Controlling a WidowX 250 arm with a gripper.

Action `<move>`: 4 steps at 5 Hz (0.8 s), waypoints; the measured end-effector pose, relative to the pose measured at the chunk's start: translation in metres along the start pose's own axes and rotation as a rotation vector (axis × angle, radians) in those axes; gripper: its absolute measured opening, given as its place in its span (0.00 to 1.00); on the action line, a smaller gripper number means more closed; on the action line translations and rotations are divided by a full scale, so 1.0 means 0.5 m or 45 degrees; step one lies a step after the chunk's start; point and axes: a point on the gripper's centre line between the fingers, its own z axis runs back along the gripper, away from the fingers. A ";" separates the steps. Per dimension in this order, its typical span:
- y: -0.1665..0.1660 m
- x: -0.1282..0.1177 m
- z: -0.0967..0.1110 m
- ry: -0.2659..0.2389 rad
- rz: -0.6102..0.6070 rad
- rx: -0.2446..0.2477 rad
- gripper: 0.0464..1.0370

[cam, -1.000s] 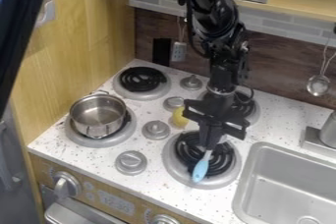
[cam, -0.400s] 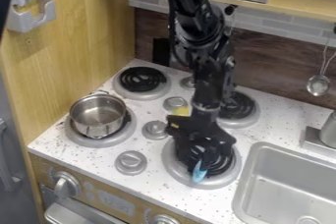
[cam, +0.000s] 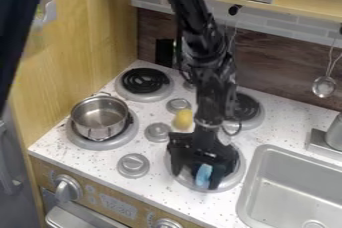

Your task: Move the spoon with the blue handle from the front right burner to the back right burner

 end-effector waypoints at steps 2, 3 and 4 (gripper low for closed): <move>-0.006 0.001 -0.030 0.048 0.027 0.004 0.93; -0.005 0.000 -0.030 0.050 0.010 0.017 0.69; -0.006 -0.004 -0.030 0.057 -0.010 0.039 0.43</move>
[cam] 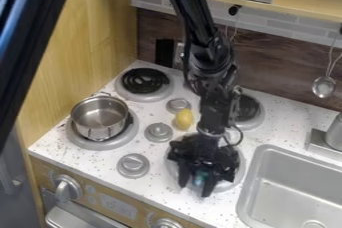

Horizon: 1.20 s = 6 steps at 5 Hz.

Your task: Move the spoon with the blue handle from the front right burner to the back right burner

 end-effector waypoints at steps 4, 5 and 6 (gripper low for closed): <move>0.013 0.130 0.139 -0.273 0.002 -0.055 0.20; 0.030 0.194 0.106 -0.244 0.035 -0.052 0.20; 0.047 0.268 0.093 -0.251 0.073 -0.048 0.20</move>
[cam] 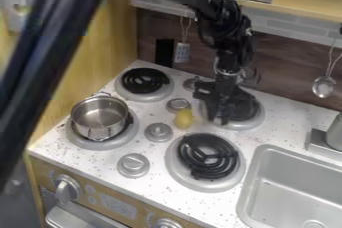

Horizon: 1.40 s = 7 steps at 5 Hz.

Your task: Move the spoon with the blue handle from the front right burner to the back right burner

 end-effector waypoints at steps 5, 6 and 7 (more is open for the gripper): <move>0.026 0.034 -0.061 0.030 -0.002 0.032 0.78; 0.030 0.000 0.005 -0.040 -0.003 0.027 0.97; 0.032 -0.052 0.045 -0.061 -0.013 0.003 0.97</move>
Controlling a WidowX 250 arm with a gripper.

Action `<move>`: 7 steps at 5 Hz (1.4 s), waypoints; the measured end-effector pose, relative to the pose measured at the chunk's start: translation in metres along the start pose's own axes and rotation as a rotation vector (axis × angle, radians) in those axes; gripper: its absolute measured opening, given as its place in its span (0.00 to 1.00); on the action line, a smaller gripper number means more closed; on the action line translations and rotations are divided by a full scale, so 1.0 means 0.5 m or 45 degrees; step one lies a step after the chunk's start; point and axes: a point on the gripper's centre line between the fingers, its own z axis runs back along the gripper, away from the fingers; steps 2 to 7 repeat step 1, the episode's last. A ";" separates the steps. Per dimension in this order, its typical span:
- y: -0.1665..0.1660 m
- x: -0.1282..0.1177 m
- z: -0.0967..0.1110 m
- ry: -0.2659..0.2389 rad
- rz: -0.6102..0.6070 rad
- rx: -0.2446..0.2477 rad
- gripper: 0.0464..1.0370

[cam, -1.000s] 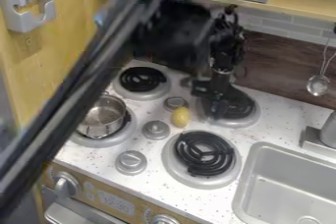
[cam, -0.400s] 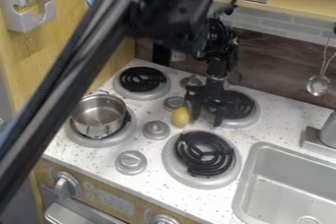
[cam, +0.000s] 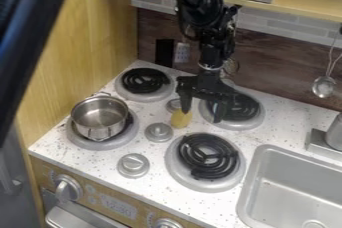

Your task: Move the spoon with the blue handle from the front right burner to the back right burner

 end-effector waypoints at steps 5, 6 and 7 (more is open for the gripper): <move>0.003 -0.046 0.026 0.017 0.004 -0.008 0.96; 0.003 -0.046 0.026 0.017 0.004 -0.008 0.96; 0.003 -0.046 0.026 0.017 0.004 -0.008 0.96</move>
